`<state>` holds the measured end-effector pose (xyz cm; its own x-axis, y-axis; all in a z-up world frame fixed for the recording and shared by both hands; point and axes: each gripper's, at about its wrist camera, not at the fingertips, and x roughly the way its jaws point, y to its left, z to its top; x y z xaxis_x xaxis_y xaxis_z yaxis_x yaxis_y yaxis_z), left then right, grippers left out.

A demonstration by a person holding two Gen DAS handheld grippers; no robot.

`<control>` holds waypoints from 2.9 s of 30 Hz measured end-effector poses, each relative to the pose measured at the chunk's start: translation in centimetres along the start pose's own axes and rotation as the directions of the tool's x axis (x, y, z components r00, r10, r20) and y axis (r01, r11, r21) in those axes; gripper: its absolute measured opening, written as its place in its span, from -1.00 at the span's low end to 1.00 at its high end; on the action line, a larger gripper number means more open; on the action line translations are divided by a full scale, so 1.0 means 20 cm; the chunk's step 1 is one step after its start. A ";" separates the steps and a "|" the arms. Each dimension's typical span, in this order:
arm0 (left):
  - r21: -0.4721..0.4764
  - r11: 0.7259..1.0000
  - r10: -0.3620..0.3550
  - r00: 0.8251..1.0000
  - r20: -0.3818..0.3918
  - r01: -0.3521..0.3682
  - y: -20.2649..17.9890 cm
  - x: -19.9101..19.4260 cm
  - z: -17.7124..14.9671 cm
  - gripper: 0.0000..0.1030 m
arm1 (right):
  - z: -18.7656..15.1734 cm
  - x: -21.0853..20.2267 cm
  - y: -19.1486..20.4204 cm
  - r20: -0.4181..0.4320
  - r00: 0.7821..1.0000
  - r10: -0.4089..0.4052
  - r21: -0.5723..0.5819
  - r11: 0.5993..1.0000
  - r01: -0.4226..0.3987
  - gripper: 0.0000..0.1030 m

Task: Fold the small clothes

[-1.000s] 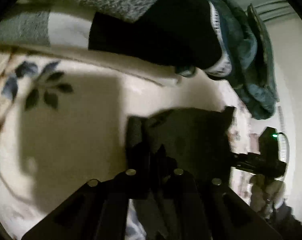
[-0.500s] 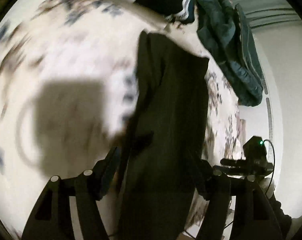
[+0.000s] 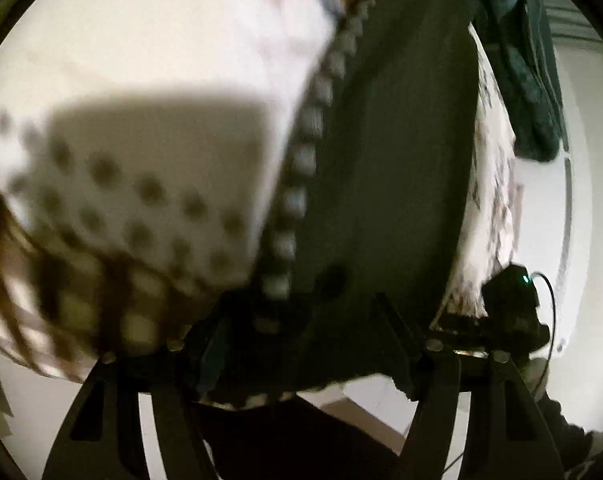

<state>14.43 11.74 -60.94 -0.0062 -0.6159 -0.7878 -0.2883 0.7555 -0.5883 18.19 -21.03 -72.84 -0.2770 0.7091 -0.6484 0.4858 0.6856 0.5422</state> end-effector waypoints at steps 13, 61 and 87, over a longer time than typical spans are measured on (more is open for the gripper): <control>0.043 0.997 0.058 0.995 0.083 -0.061 -0.14 0.02 -0.12 -0.86 | -0.15 0.21 0.19 0.088 0.996 0.029 -0.040 0.999 -0.025 -0.76; 0.125 0.986 -0.151 0.898 0.414 0.108 -0.68 -0.36 1.69 0.22 | 1.53 -0.94 1.40 0.463 0.883 0.076 -0.238 0.970 0.041 0.38; -0.280 0.827 -0.157 0.679 0.717 0.487 -0.38 0.32 0.99 -0.20 | 2.15 -0.63 1.40 0.106 0.991 0.086 -0.489 0.872 -0.024 0.97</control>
<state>35.63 6.53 -65.14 0.7280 -0.3764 -0.5730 -0.5094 0.2623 -0.8195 71.02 -17.80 -72.53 -0.1446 0.7440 -0.6523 0.0253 0.6618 0.7492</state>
